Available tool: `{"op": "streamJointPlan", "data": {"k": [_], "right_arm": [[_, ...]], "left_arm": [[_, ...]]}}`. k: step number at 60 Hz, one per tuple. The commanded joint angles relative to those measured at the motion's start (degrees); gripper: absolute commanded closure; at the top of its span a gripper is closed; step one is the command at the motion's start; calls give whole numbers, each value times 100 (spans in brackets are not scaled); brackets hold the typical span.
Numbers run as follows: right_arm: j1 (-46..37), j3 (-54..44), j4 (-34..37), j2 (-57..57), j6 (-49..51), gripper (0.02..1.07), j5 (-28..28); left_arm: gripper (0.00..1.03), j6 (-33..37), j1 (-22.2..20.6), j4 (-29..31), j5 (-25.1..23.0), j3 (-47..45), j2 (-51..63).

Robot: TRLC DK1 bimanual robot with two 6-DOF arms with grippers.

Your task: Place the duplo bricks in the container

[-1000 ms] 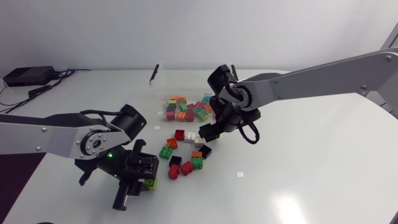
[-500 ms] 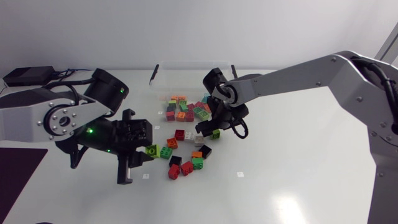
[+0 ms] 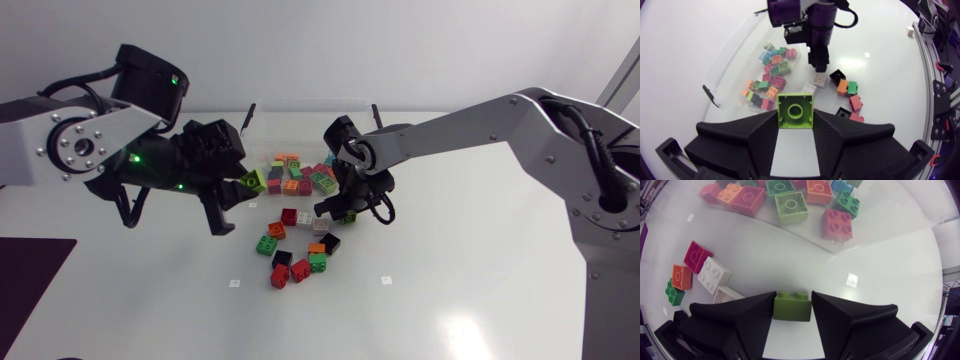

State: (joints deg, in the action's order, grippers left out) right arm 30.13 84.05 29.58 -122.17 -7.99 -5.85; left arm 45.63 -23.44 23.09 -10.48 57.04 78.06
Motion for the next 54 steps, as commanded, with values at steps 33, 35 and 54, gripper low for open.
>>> {"op": "streamJointPlan", "data": {"k": [33,35,54], "right_arm": [[-218,-961,223,1714,-89,68,31],[-218,-961,285,1837,-80,68,31],[-244,-618,654,2514,-45,68,216]], "left_arm": [[79,-1750,393,-1149,108,1767,1537],[79,-1829,393,-1228,143,1855,1642],[78,-2339,446,-1342,380,2787,2644]]}}
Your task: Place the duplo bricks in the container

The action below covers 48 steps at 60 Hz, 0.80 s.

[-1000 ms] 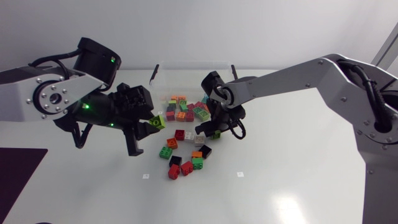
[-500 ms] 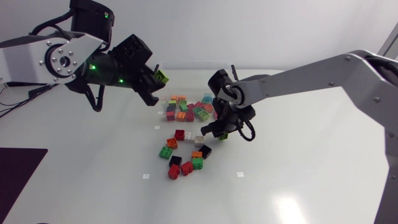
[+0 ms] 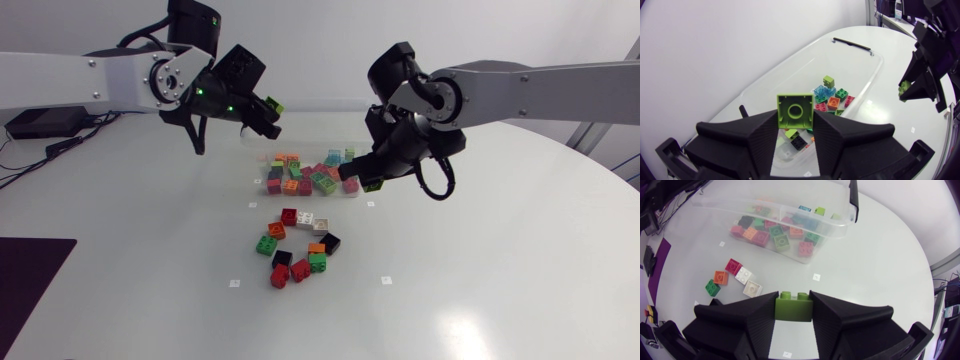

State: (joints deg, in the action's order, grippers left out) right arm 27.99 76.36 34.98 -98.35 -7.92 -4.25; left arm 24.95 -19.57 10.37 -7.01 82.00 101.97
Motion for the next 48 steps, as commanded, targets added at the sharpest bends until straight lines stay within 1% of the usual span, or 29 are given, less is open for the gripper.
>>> {"op": "streamJointPlan", "data": {"k": [1,4,7,9,10,14,15,16,18,19,27,34,36,41,43,48], "right_arm": [[-39,178,132,140,-51,68,65],[-39,248,167,175,-51,68,91],[-39,345,202,219,-43,68,118],[-39,415,255,237,-34,68,126],[-39,468,272,246,-34,68,126],[-48,600,307,290,-25,68,153],[-48,635,325,298,-25,68,153],[-57,696,351,298,-25,68,153],[-74,784,378,316,-25,68,161],[-74,846,404,316,-16,68,161],[-109,1215,457,307,36,68,197],[-144,1619,492,140,54,68,241],[-144,1769,492,52,54,68,258],[-153,1997,466,-123,45,68,311],[-153,2138,439,-229,45,68,328],[-153,2445,351,-510,36,68,381]], "left_arm": [[78,-298,59,-70,68,378,350],[75,-324,59,-62,85,475,455],[67,-377,59,-70,138,581,587],[59,-394,59,-62,147,660,684],[56,-403,59,-62,156,669,701],[26,-447,50,-62,252,765,824],[21,-456,50,-62,270,774,842],[13,-473,50,-70,323,783,868],[7,-509,50,-97,349,783,868],[5,-509,50,-105,349,783,859],[5,-517,68,-114,349,695,710],[5,-544,138,-123,340,308,121],[5,-509,147,-132,331,45,-204],[5,-298,147,-141,314,-377,-652],[5,-104,147,-141,147,-738,-1022],[6,353,147,35,-3,-1344,-1531]]}}
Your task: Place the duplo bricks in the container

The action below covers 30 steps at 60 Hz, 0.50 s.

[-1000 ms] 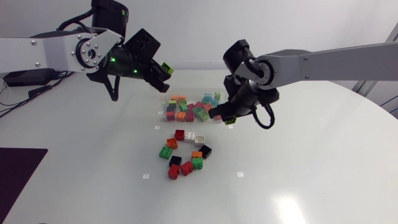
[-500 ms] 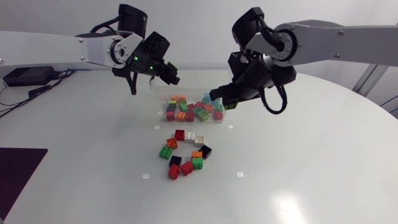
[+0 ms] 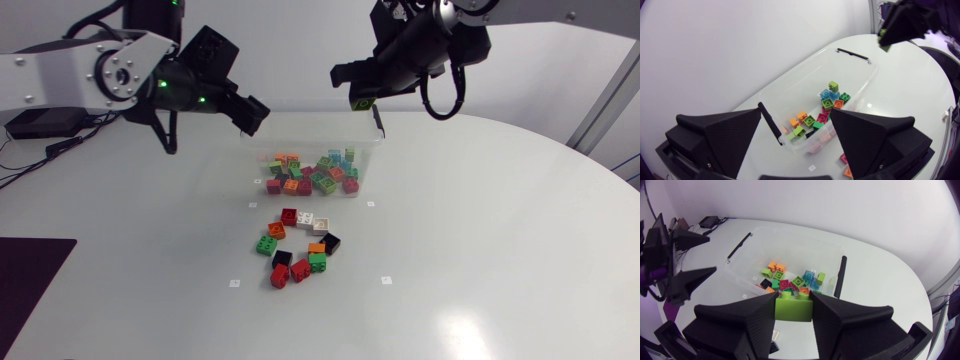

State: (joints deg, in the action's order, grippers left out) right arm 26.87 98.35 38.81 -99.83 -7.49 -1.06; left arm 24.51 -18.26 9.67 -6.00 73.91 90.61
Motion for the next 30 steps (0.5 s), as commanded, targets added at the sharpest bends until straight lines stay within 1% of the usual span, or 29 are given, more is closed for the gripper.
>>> {"op": "streamJointPlan", "data": {"k": [1,7,19,25,30], "right_arm": [[-42,290,-40,-406,-16,68,71],[-33,554,-128,-678,-25,68,97],[-7,844,-453,-1109,-25,68,124],[-7,967,-602,-1293,-16,68,115],[-7,1081,-611,-1469,-16,68,115]], "left_arm": [[6,440,16,114,-103,-588,-439],[6,994,16,237,-209,-1159,-764],[6,1759,86,325,-384,-1924,-992],[6,1970,68,325,-384,-2188,-940],[6,1952,-46,351,-288,-2302,-738]]}}
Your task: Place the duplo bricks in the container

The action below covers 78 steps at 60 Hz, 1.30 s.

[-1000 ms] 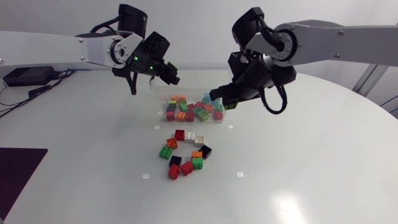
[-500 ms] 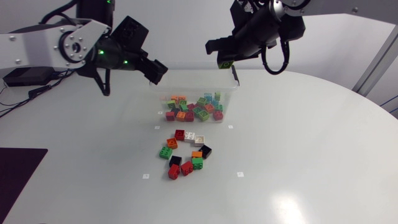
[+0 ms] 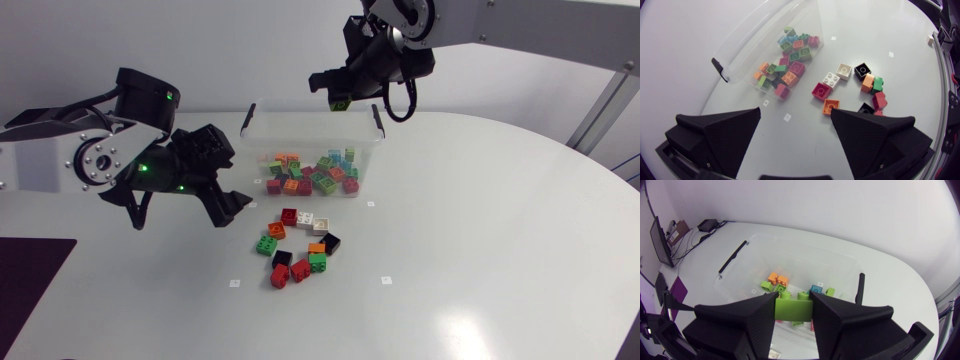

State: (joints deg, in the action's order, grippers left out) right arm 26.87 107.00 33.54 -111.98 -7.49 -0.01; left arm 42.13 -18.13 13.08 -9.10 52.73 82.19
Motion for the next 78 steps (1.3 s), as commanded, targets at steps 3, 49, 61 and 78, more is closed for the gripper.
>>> {"op": "streamJointPlan", "data": {"k": [3,49,61,78], "right_arm": [[2,277,-128,-368,-25,68,1],[196,-259,-216,54,-174,11,-728],[169,-1375,-480,854,-192,11,-772],[152,-2781,-682,1820,-174,11,-667]], "left_arm": [[6,6,-156,54,172,-167,280],[10,-3404,-912,1645,1025,1292,2046],[12,-3835,-1017,1812,1112,1301,2354],[12,-4072,-999,1645,1112,1275,2697]]}}
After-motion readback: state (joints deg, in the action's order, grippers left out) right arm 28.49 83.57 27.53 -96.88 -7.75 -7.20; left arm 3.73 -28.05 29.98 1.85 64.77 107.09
